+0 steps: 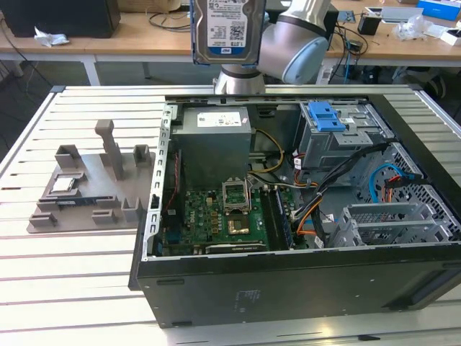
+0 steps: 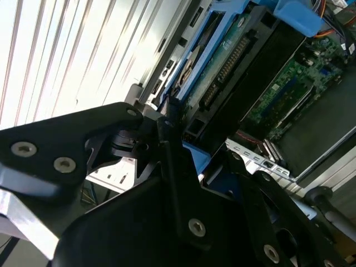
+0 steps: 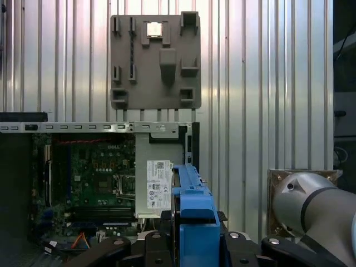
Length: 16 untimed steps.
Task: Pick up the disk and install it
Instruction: 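Pick up the disk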
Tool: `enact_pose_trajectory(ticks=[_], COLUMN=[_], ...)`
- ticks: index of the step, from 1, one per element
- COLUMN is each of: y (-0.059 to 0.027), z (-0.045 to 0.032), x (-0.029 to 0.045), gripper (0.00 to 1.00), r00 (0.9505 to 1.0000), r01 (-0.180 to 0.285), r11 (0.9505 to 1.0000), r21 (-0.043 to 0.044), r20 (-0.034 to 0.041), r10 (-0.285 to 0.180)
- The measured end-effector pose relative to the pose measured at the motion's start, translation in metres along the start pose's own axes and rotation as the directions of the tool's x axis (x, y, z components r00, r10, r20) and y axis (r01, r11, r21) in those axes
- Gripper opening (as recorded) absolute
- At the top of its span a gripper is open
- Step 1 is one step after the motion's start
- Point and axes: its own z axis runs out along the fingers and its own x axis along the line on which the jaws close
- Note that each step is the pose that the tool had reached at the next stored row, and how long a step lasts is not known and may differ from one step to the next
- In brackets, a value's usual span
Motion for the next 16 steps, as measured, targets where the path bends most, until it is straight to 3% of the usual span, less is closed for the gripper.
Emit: enact_pose_trajectory(ticks=[3,5,16], y=[-0.0160,-0.0214,-0.0332], z=[-0.0004,-0.0005,-0.0012], x=[0.0001,0.0016,0.0311], gripper=[0.37,0.37,0.37], r00=[1.0000,1.0000,1.0000], r01=[0.000,0.000,0.000], r11=[1.0000,1.0000,1.0000], r21=[-0.0011,-0.0015,-0.0029], r20=[0.0000,0.0001,0.0000], r10=[0.000,0.000,0.000])
